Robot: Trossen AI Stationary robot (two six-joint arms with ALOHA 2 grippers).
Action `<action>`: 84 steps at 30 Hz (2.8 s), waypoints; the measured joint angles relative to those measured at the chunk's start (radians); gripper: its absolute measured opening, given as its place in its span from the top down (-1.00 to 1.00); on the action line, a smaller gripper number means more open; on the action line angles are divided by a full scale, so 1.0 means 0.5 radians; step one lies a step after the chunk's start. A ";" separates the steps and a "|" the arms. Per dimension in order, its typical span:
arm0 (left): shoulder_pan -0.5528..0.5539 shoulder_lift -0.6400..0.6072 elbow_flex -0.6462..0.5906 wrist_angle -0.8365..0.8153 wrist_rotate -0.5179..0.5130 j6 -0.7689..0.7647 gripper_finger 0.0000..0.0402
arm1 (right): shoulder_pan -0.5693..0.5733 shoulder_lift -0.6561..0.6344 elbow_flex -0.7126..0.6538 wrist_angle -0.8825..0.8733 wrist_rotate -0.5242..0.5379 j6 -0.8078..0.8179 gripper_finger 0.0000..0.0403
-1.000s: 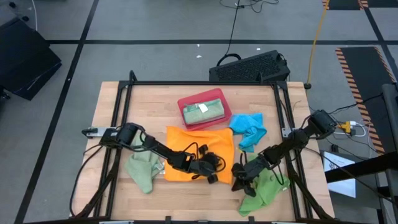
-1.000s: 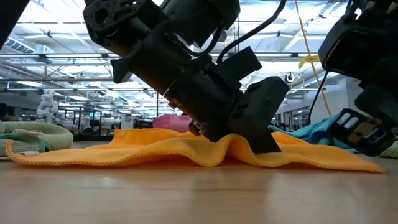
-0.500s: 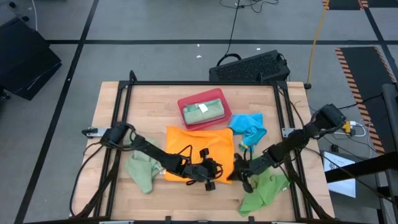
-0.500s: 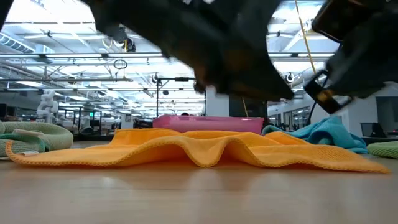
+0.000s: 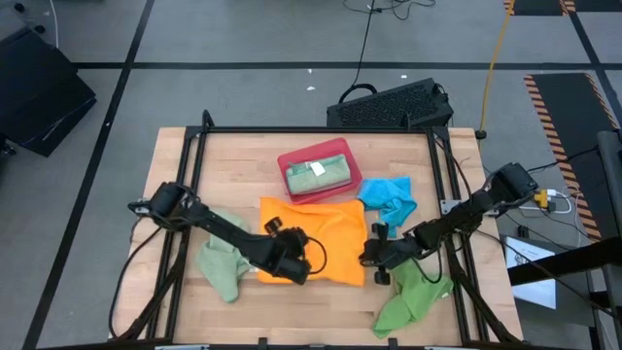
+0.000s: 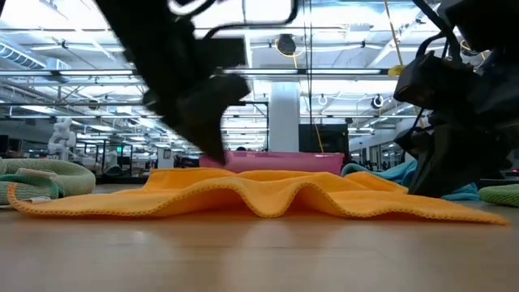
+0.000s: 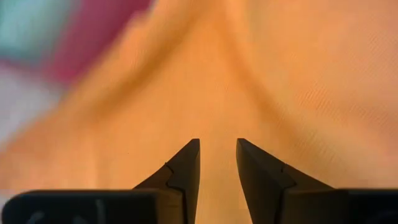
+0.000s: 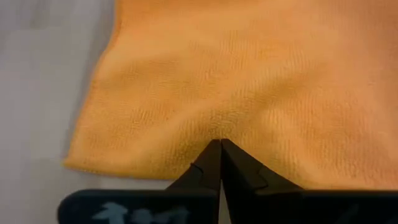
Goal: Fold microfiber towels
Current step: Fold the yellow microfiber cloth
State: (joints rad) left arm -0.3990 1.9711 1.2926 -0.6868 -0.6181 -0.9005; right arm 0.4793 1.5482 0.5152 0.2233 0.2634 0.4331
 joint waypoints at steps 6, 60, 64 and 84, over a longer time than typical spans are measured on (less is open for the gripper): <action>-0.036 -0.003 0.001 -0.120 0.221 -0.206 0.46 | 0.023 -0.010 -0.004 0.111 -0.003 -0.178 0.98; 1.304 -1.220 -1.229 0.560 0.919 1.551 -0.38 | -1.141 -0.589 -0.037 -0.352 -0.314 -0.017 -0.01; 1.275 -1.220 -1.247 0.561 0.987 1.629 -0.38 | -1.141 -0.590 -0.037 -0.373 -0.314 -0.049 0.00; 1.122 -1.220 -1.318 0.697 1.025 1.795 0.75 | -1.139 -0.590 -0.037 -0.374 -0.319 -0.109 0.00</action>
State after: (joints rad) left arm 0.1619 1.3610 0.6338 -0.3382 -0.1055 -0.0031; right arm -0.0901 1.2534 0.4969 0.0366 0.1037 0.3786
